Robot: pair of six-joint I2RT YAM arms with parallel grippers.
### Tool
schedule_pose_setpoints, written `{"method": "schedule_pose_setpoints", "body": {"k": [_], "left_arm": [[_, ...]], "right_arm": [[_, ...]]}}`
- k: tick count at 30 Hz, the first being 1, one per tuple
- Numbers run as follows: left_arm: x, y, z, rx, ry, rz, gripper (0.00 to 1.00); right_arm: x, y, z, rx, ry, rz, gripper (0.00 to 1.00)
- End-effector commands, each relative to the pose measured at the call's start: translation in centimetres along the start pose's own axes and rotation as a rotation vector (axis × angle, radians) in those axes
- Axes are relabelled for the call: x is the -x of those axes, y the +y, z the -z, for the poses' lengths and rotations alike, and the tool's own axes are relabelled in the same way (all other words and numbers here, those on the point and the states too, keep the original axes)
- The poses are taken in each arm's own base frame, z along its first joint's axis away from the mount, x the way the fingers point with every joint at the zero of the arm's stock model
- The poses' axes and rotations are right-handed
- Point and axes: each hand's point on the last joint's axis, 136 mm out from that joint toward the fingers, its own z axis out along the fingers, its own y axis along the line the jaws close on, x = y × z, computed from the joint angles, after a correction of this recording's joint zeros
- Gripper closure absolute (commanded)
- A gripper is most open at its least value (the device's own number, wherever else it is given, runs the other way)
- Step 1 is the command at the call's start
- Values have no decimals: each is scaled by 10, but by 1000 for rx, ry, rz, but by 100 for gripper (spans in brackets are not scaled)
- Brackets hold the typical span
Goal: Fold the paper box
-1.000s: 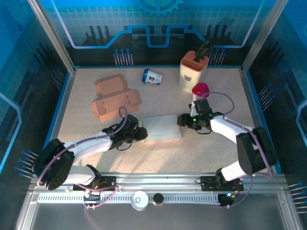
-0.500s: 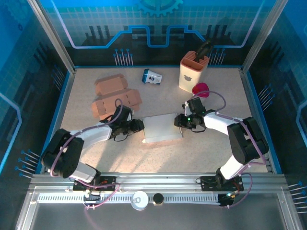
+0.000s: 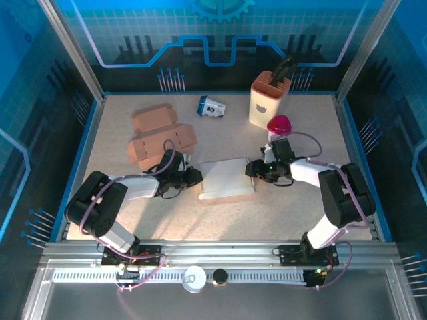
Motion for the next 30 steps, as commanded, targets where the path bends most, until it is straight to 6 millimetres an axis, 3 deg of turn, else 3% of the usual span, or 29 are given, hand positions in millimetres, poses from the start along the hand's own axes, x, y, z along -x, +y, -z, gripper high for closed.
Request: {"method": "schedule_pose_setpoints", "body": {"k": [1,5,10,14,16,20,23,26,30], "left_arm": [[-17,26,-5,54,33,30,89],[-17,38,-2,25,17,91,95],[-19,48,-8,-7,37,134,98],[-18,48,-8,-9,26,138,99],[-15,44,-6,-21,16,132,97],[-4,29,12,-18,-36,66,81],[2,4,42,60,-126,-154,66],[-1,-42,72,111,-236,-518,57],[-39,-89,86,79,-186,-980,52]], "right_arm": [[3,10,7,92,-5,26,33],[2,16,4,161,17,35,24],[-4,32,-1,270,43,30,22],[-6,53,-3,368,46,8,35],[-3,61,-1,418,18,-21,46],[2,73,13,505,-17,-88,59],[5,73,28,503,-15,-154,63],[7,72,46,476,-21,-188,64],[5,74,62,446,20,-264,64]]}}
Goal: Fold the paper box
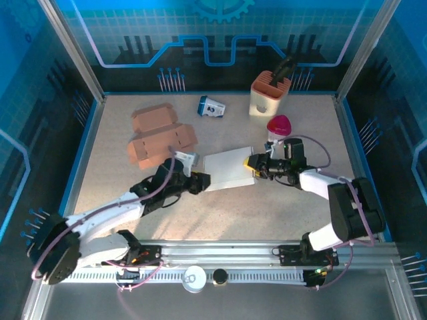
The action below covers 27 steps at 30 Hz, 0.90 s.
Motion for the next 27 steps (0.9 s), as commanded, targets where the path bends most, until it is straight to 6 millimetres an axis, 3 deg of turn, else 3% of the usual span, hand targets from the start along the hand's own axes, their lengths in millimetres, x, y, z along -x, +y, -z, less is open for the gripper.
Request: {"method": "schedule_pose_setpoints", "body": {"k": [1,4,10,16,27], "left_arm": [[-21,-6,11,93,100,-461,51],[-21,-22,12,163,82,-731,49],[-14,-29,-3,336,41,-1028,44],[-15,-30,-23,374,43,-1099,43],[-10,-28,-42,432,36,-1181,44]], "right_arm": [[-5,7,12,-21,43,-124,64],[-8,13,18,-26,67,-177,66],[-15,19,27,-47,79,-261,68],[-21,21,31,-53,102,-321,69],[-32,16,32,-58,151,-408,69]]}}
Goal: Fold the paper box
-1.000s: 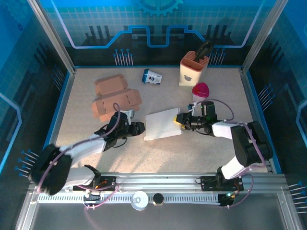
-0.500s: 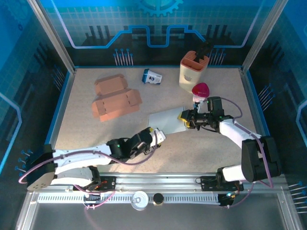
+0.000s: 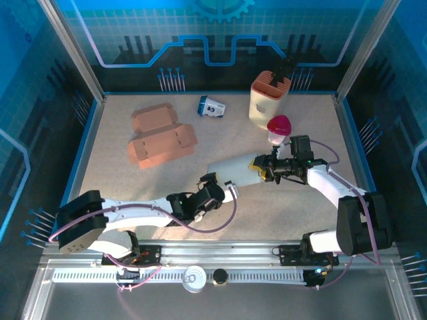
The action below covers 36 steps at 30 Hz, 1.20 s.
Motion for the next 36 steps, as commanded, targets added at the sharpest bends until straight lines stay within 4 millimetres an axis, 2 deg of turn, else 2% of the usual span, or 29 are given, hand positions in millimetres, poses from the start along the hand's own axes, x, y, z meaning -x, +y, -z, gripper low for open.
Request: {"method": "schedule_pose_setpoints", "body": {"k": [1,4,8,12,16,18,21,25,28,31,36], "left_arm": [[19,17,-2,75,-37,-8,45],[25,17,2,56,-64,6,50],[27,16,11,1,-64,30,62],[23,10,22,-85,-31,63,70],[17,-2,33,-201,26,104,70],[14,-8,39,-267,88,140,71],[8,-21,49,-371,184,216,70],[-6,-37,59,-528,323,331,70],[-17,-40,63,-563,420,361,70],[-19,-33,64,-573,476,382,69],[-18,-28,59,-661,505,438,68]], "right_arm": [[-11,1,3,9,56,-61,69],[-12,-1,4,9,54,-78,69],[-8,-4,7,25,40,-105,65],[-3,6,18,70,1,-88,49],[2,22,50,79,-142,11,36],[0,29,76,36,-266,86,32],[-3,33,113,-82,-458,216,32],[-8,30,136,-211,-595,379,40],[-17,24,138,-299,-623,474,42],[-27,6,128,-405,-616,495,40],[-46,-20,87,-362,-572,332,38]]}}
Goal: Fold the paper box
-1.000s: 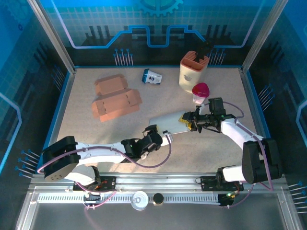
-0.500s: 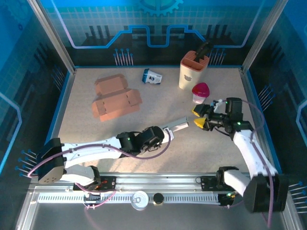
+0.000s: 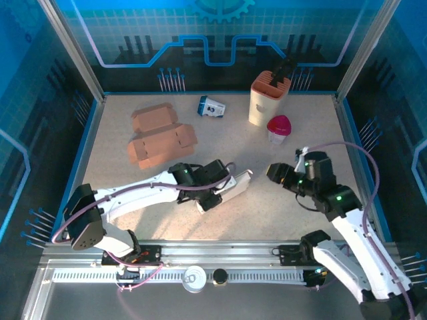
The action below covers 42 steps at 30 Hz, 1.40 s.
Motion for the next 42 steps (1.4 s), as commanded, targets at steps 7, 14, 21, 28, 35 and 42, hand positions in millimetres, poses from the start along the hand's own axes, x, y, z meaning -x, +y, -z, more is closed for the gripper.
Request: {"method": "schedule_pose_setpoints", "body": {"k": [7,14,21,28,35,42], "left_arm": [[-9,0,-8,-133,133,12,68],[-3,8,-14,-128,116,-27,67],[2,11,-15,-132,108,-49,67],[4,12,-19,-125,107,-52,63],[9,17,-13,-98,79,-59,58],[9,20,-8,-80,54,-96,76]], "right_arm": [[-43,10,-41,17,-94,-325,39],[-56,40,-71,43,-46,-398,39],[-54,56,-82,60,-38,-388,40],[-65,50,-106,16,1,-405,42],[-74,29,-110,-47,11,-436,57],[-39,48,-75,16,-56,-233,51]]}}
